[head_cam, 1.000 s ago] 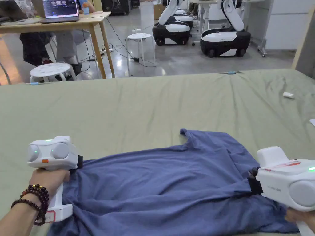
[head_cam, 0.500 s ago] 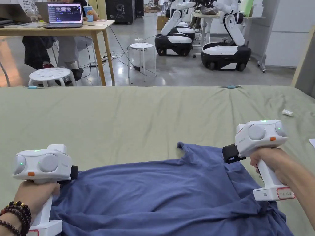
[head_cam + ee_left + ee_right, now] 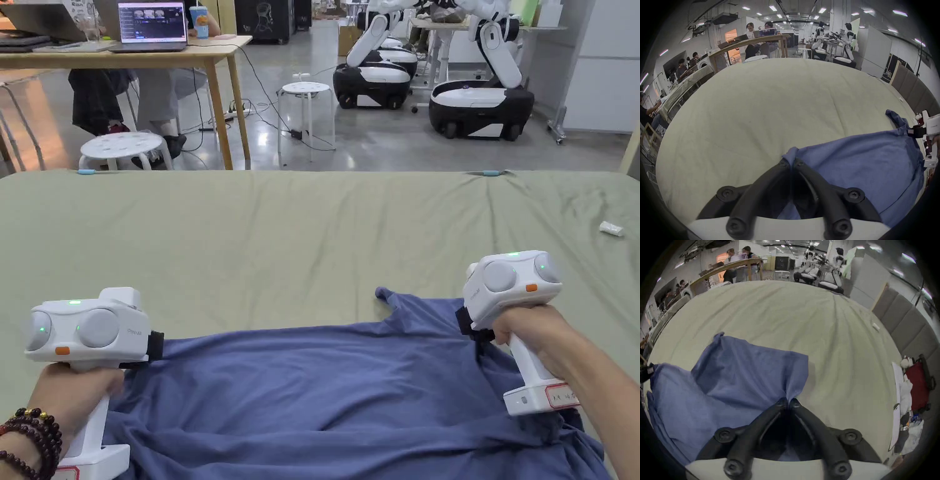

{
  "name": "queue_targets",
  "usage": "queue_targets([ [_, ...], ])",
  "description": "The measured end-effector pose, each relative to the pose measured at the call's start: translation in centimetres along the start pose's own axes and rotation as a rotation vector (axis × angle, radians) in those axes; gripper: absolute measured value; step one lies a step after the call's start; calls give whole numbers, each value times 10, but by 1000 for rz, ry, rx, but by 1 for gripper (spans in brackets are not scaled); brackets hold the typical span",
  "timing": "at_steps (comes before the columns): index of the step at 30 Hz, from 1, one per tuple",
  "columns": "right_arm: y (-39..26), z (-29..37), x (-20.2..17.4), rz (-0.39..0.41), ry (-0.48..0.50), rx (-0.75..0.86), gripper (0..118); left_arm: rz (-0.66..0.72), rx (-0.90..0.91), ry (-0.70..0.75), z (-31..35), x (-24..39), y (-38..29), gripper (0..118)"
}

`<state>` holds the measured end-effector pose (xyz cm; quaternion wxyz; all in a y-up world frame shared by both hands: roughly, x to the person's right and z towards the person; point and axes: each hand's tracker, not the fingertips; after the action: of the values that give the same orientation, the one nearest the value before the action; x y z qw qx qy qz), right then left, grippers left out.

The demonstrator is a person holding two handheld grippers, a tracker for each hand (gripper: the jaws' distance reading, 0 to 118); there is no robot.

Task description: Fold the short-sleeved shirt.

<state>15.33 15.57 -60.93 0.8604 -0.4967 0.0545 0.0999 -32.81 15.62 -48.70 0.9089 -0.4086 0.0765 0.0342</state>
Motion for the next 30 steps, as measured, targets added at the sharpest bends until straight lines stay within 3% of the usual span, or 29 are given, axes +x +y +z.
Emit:
queue_targets([
  [10,-47,106,8,65,62,208,2,15,91,-78,85,-13,-29,1],
  [17,-145,181,8,156,47,249,2,34,128,-117,143,-36,-81,1],
  [25,-240,181,6,139,62,157,2,-12,62,-126,164,-37,-164,1],
  [30,-255,128,0,141,-21,61,3,-11,-7,-111,133,-26,-194,1],
])
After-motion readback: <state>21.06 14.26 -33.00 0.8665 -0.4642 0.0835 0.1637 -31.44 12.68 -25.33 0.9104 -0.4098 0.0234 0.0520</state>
